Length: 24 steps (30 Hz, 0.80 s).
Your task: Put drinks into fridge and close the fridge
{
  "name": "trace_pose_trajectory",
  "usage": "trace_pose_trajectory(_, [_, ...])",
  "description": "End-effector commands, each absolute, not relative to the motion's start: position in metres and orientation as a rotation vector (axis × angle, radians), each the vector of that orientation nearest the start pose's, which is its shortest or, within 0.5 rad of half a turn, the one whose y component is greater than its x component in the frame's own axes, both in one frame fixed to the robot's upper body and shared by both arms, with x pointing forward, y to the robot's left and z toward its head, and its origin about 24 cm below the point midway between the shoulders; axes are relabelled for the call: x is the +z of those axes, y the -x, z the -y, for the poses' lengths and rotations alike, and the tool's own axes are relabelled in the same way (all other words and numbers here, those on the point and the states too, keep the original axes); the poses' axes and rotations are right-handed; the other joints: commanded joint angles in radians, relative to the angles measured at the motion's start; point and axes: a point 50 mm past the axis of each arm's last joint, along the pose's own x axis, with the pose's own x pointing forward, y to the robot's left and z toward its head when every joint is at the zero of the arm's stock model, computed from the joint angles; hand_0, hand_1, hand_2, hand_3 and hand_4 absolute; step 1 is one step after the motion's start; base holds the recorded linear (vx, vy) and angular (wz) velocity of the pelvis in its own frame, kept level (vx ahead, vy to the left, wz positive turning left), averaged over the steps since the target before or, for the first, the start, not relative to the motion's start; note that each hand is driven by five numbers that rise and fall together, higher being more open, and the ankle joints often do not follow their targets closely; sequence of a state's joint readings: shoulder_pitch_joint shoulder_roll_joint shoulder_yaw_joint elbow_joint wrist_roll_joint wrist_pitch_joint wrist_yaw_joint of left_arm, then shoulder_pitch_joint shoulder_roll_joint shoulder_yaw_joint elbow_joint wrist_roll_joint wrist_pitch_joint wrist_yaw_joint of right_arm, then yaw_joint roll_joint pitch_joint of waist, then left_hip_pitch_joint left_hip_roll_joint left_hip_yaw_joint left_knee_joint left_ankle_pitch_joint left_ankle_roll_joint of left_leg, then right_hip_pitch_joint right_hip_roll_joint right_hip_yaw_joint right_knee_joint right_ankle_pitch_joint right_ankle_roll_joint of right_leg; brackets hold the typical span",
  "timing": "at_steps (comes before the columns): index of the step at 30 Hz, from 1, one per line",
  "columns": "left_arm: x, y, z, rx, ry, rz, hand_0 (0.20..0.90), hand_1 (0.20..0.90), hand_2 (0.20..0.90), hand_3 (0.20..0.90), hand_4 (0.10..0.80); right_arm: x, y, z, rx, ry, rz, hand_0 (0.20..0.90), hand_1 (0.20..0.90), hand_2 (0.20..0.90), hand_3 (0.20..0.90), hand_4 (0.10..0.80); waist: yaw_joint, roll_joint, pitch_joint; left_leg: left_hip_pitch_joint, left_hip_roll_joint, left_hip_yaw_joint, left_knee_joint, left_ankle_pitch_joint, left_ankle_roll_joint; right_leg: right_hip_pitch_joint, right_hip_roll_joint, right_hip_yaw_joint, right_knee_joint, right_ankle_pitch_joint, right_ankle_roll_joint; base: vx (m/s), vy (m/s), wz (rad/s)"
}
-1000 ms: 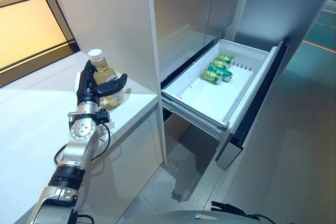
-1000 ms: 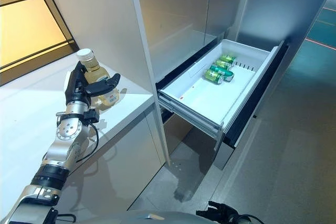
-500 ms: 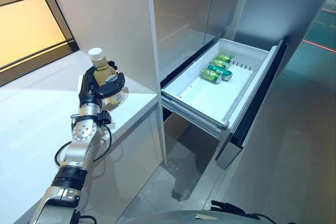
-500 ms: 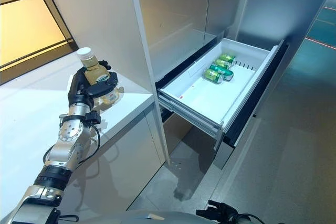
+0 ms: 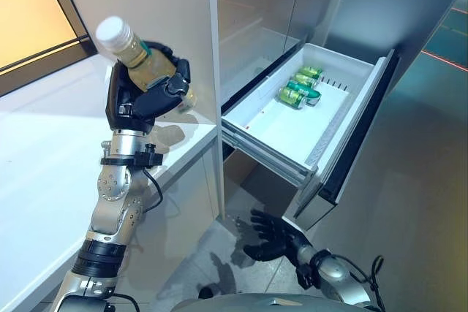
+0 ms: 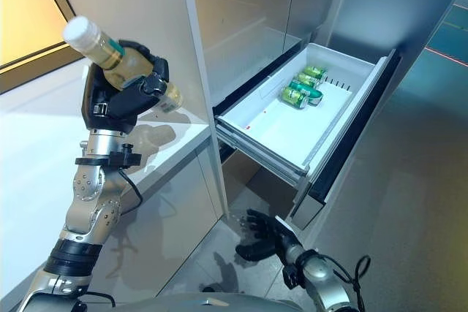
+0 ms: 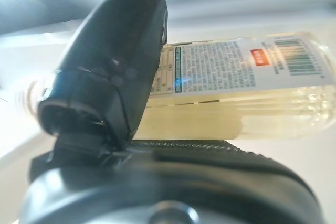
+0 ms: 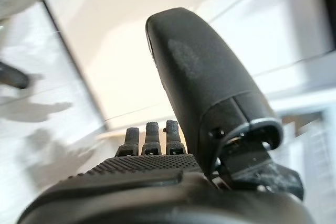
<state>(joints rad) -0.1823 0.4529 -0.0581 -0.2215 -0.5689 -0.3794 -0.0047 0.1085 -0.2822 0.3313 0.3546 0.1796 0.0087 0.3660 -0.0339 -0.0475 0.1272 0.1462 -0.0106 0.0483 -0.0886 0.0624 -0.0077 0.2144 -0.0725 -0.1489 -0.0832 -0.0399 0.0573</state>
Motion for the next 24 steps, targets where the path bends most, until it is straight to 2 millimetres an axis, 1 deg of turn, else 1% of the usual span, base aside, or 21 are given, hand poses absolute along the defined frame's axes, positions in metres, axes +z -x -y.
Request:
trace_pose_trajectory(1, [0.239,-0.246,-0.168,-0.45,0.112,1.037,0.3,0.3,0.3,0.2,0.1,-0.008,-0.222,0.14,0.718,0.007,-0.28,0.9,0.9,0.9,0.9,0.8,-0.016,0.043,-0.032,0.042,-0.04,0.012,0.014,-0.135,0.033,-0.079,0.079,0.013,0.123,-0.069,0.003,-0.042,-0.009,0.01])
trace_pose_trajectory(2, [0.233,-0.245,-0.164,-0.497,0.103,1.014,0.3,0.3,0.3,0.2,0.1,0.015,-0.231,0.144,0.759,-0.009,-0.197,0.9,0.9,0.9,0.9,0.8,-0.015,0.041,-0.031,0.042,-0.04,0.011,0.013,-0.132,0.033,-0.079,0.079,0.013,0.121,-0.065,0.004,-0.045,-0.008,0.0])
trace_pose_trajectory(4, [0.225,-0.245,-0.158,-0.569,0.11,0.97,0.3,0.3,0.3,0.2,0.1,0.05,-0.243,0.147,0.806,-0.049,-0.078,0.9,0.9,0.9,0.9,0.8,-0.013,0.04,-0.03,0.041,-0.04,0.011,0.013,-0.131,0.034,-0.079,0.08,0.016,0.119,-0.06,0.003,-0.043,-0.003,0.0])
trace_pose_trajectory(6, [0.219,-0.246,-0.154,-0.614,0.11,0.944,0.3,0.3,0.3,0.2,0.1,0.07,-0.248,0.145,0.846,-0.082,-0.002,0.9,0.9,0.9,0.9,0.8,-0.01,0.04,-0.031,0.04,-0.041,0.013,0.013,-0.131,0.035,-0.08,0.079,0.018,0.117,-0.057,0.003,-0.033,0.006,-0.02])
trace_pose_trajectory(7, [0.214,-0.247,-0.151,-0.65,0.12,0.917,0.3,0.3,0.3,0.2,0.1,0.085,-0.251,0.143,0.874,-0.095,0.058,0.9,0.9,0.9,0.9,0.8,-0.008,0.04,-0.032,0.039,-0.041,0.013,0.013,-0.131,0.037,-0.08,0.079,0.019,0.115,-0.056,0.004,0.0,0.0,0.0])
trace_pose_trajectory(8, [0.213,-0.247,-0.15,-0.66,0.122,0.909,0.3,0.3,0.3,0.2,0.1,0.088,-0.251,0.143,0.882,-0.103,0.071,0.9,0.9,0.9,0.9,0.8,-0.008,0.041,-0.032,0.039,-0.041,0.013,0.013,-0.131,0.037,-0.08,0.079,0.02,0.114,-0.055,0.004,0.0,0.0,0.0])
trace_pose_trajectory(9, [0.211,-0.248,-0.148,-0.681,0.125,0.893,0.3,0.3,0.3,0.2,0.1,0.098,-0.253,0.141,0.899,-0.114,0.106,0.9,0.9,0.9,0.9,0.8,-0.007,0.041,-0.032,0.039,-0.041,0.015,0.013,-0.131,0.037,-0.081,0.079,0.02,0.114,-0.054,0.004,0.0,0.0,0.0])
trace_pose_trajectory(10, [0.208,-0.249,-0.143,-0.712,0.13,0.864,0.3,0.3,0.3,0.2,0.1,0.113,-0.256,0.137,0.924,-0.131,0.153,0.9,0.9,0.9,0.9,0.8,-0.006,0.041,-0.035,0.038,-0.04,0.018,0.014,-0.131,0.038,-0.081,0.079,0.021,0.111,-0.052,0.005,0.0,0.0,0.0])
trace_pose_trajectory(12, [0.204,-0.251,-0.136,-0.749,0.132,0.823,0.3,0.3,0.3,0.2,0.1,0.126,-0.257,0.132,0.956,-0.166,0.196,0.9,0.9,0.9,0.9,0.8,-0.005,0.04,-0.039,0.037,-0.04,0.022,0.014,-0.131,0.039,-0.081,0.079,0.022,0.107,-0.049,0.005,-0.015,0.002,0.0])
trace_pose_trajectory(16, [0.197,-0.254,-0.125,-0.797,0.128,0.763,0.3,0.3,0.3,0.2,0.1,0.139,-0.257,0.126,0.99,-0.174,0.232,0.9,0.9,0.9,0.9,0.8,-0.006,0.038,-0.042,0.033,-0.042,0.026,0.017,-0.13,0.041,-0.082,0.079,0.024,0.102,-0.043,0.004,0.0,0.0,0.0])
trace_pose_trajectory(19, [0.192,-0.256,-0.118,-0.816,0.124,0.723,0.3,0.3,0.3,0.2,0.1,0.143,-0.258,0.122,1.011,-0.165,0.228,0.9,0.9,0.9,0.9,0.8,-0.007,0.036,-0.044,0.03,-0.042,0.029,0.018,-0.128,0.041,-0.082,0.08,0.026,0.098,-0.039,0.004,0.0,0.0,0.0])
trace_pose_trajectory(24, [0.187,-0.261,-0.114,-0.808,0.107,0.675,0.3,0.3,0.3,0.2,0.1,0.145,-0.258,0.116,1.076,-0.141,0.201,0.9,0.9,0.9,0.9,0.8,-0.009,0.033,-0.045,0.027,-0.042,0.032,0.018,-0.124,0.041,-0.083,0.081,0.027,0.094,-0.033,0.002,0.0,0.0,0.0])
